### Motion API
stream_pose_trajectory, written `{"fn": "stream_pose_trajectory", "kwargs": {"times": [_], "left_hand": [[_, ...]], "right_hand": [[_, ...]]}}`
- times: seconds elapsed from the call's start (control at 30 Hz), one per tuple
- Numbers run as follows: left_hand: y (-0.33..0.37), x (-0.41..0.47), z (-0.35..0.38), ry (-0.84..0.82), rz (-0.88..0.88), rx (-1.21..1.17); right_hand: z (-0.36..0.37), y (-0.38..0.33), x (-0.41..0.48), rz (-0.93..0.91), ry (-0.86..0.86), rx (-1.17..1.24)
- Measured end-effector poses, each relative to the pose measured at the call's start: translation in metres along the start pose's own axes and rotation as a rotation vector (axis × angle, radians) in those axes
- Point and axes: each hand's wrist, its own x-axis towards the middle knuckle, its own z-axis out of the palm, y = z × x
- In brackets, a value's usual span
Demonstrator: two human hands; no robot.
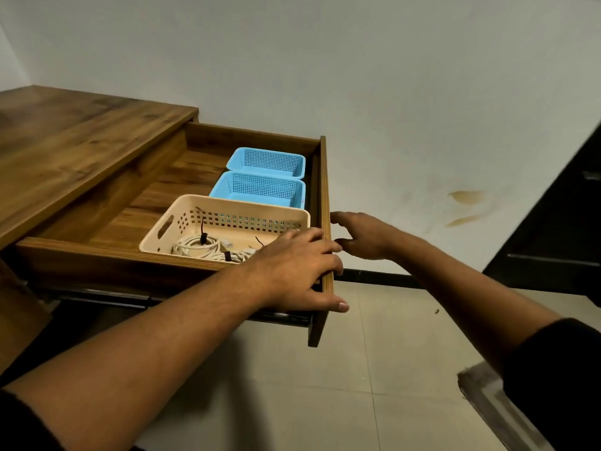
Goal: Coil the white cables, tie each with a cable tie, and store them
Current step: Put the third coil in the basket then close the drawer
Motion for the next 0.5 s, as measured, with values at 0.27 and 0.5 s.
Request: {"fn": "stream_pose_trajectory", "kwargs": {"times": [0.27, 0.5], "left_hand": [[-0.022, -0.016, -0.001, 0.049, 0.021, 0.078], [-0.069, -0.065, -0.007, 0.031, -0.076, 0.093]], "right_hand": [[0.006, -0.024, 0.014, -0.040, -0.001, -0.038], [0.014, -0.082, 0.048, -0.152, -0.004, -0.057]]}}
